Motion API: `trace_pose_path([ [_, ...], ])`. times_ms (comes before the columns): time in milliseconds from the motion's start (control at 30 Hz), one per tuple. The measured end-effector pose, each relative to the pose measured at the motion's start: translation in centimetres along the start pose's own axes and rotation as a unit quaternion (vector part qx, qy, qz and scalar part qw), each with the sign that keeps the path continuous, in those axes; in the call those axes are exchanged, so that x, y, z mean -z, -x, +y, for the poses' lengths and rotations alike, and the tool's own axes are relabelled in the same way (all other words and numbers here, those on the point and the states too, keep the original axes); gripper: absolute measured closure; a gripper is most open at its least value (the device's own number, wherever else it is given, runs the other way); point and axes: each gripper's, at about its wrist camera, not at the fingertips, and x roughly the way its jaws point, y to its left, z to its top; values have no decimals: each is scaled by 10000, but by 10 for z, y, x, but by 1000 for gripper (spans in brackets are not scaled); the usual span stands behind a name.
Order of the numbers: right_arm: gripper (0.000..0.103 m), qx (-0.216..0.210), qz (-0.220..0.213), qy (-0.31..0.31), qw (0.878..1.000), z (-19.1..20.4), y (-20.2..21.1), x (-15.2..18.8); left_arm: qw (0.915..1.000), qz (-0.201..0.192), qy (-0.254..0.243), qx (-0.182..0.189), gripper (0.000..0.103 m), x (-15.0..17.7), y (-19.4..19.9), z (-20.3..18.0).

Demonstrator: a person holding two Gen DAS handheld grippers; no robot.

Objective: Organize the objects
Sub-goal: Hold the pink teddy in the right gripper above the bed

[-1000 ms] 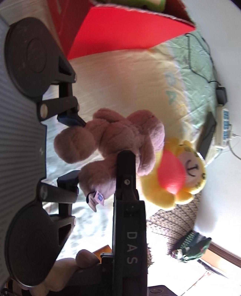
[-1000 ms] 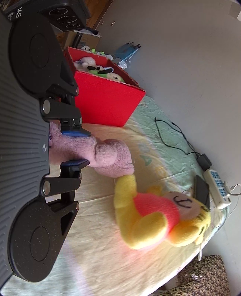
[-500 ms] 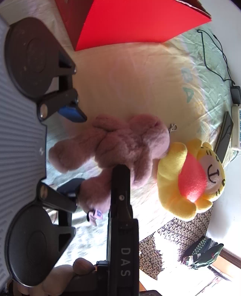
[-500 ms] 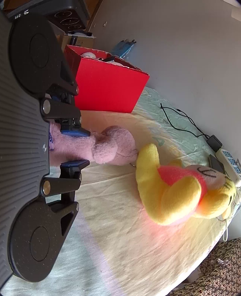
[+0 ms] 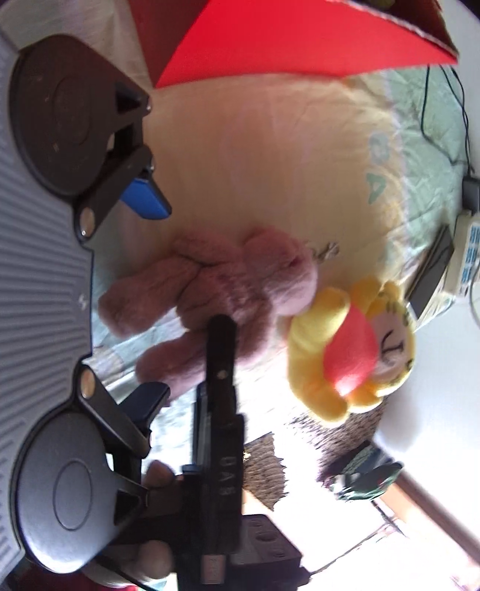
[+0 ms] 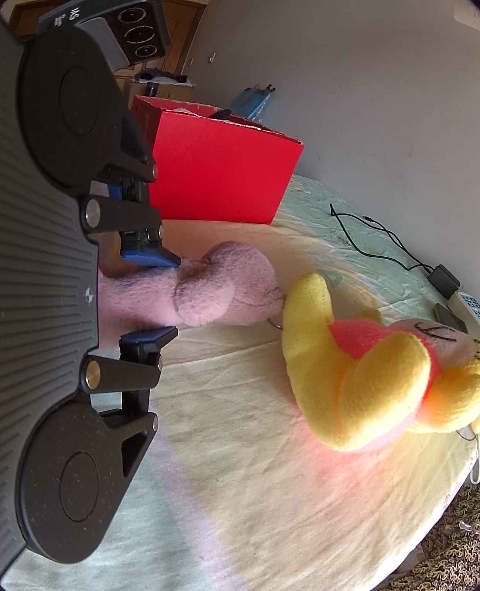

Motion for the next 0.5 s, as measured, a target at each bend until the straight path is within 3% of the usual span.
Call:
trace_pose_path([
  [233,61,-6,63,-94,9999,-3,-2,-6,9997,36,-113,-192,9,-3,-24,-7],
  [500,70,-40,61,-257,9996,-10,5,-5,9999,-59,-54,-103,26,-6,-24,-11],
])
